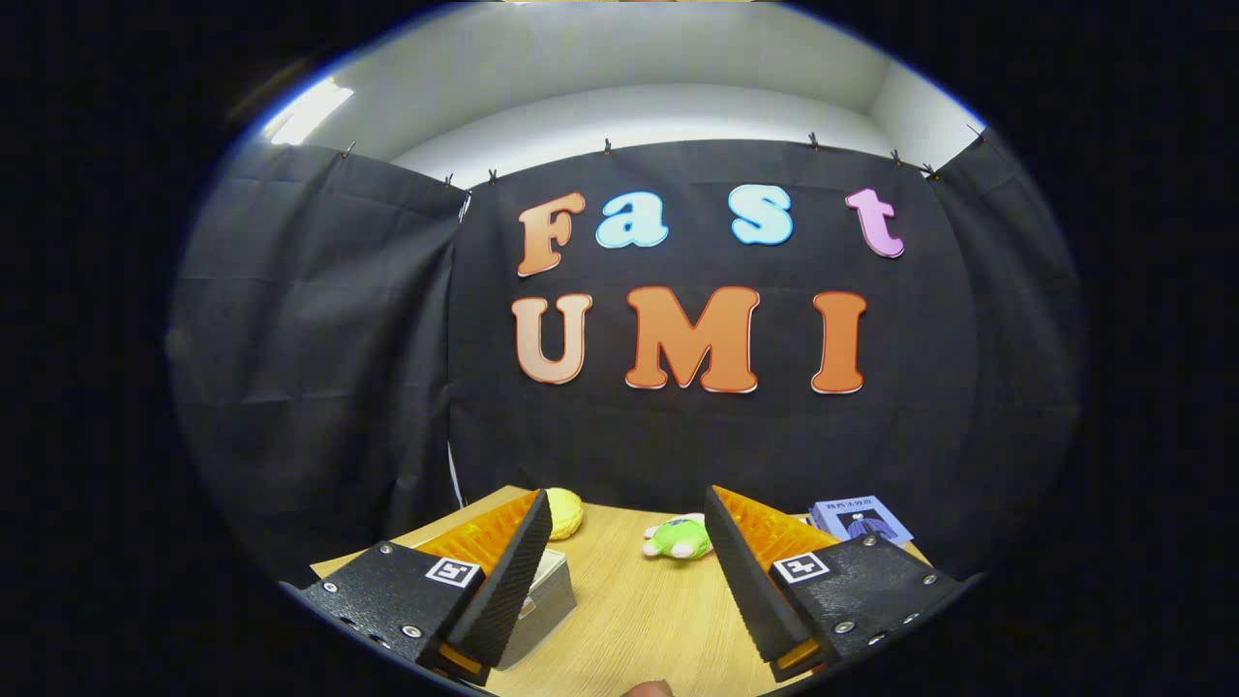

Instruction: Open the storage box then place both shoes into the box .Put the left shoe in first, then the right shoe, with the right side of both shoes facing outward in a uniform manner.

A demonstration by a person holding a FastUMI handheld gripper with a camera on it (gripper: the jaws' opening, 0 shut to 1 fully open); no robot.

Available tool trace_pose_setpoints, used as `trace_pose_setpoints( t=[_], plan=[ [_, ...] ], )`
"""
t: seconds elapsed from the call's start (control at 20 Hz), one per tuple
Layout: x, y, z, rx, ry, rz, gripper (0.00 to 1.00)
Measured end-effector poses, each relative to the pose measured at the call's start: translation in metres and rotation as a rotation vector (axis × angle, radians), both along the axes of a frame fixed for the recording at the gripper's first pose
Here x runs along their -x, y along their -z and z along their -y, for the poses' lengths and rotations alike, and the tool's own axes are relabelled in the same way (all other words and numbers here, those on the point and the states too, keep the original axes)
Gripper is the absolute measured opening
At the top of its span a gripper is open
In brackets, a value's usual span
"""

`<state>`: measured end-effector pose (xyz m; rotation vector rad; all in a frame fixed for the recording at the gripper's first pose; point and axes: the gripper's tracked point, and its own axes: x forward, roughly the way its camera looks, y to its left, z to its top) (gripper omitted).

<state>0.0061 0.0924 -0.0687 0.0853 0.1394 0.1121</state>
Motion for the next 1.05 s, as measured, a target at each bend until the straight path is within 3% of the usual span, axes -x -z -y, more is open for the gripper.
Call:
trace_pose_setpoints(
  t=[0.3,0.7,1.05],
  plan=[
    [0.022,-0.035,0.061,0.069,0.063,0.148,0.95],
    [0.033,-0.051,0.1,0.123,0.117,0.2,0.98],
    [0.027,-0.053,0.105,0.075,0.113,0.206,0.99]
  ],
)
